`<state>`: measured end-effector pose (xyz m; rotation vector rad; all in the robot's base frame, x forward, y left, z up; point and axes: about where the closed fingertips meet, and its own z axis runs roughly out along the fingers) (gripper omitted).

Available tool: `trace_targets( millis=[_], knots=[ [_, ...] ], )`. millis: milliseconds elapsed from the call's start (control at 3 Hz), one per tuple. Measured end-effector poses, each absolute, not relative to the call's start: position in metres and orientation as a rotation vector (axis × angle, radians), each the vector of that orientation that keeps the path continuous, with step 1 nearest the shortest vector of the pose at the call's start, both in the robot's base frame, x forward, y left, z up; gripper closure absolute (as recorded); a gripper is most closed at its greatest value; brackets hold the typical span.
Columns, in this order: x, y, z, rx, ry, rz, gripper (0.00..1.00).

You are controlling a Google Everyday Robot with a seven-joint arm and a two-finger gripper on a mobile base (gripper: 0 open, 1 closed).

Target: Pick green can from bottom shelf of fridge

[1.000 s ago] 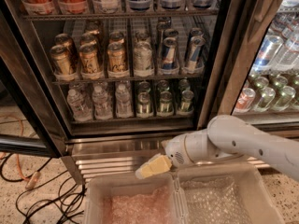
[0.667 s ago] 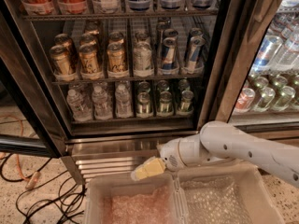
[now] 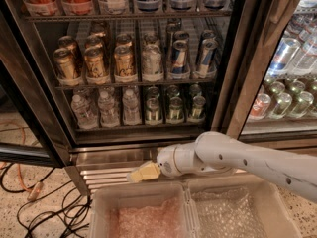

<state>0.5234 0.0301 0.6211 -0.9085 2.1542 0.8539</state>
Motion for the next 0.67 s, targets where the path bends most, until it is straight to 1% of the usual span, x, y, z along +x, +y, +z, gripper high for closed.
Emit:
trace_targets(
  millis=[333,667],
  knots=[
    [0.5525,0.0383,0.6249,-0.858,2.126,0.773,0.00],
    [0.5526,0.0383,0.6248,-0.858,2.126,0.773,0.00]
  ],
)
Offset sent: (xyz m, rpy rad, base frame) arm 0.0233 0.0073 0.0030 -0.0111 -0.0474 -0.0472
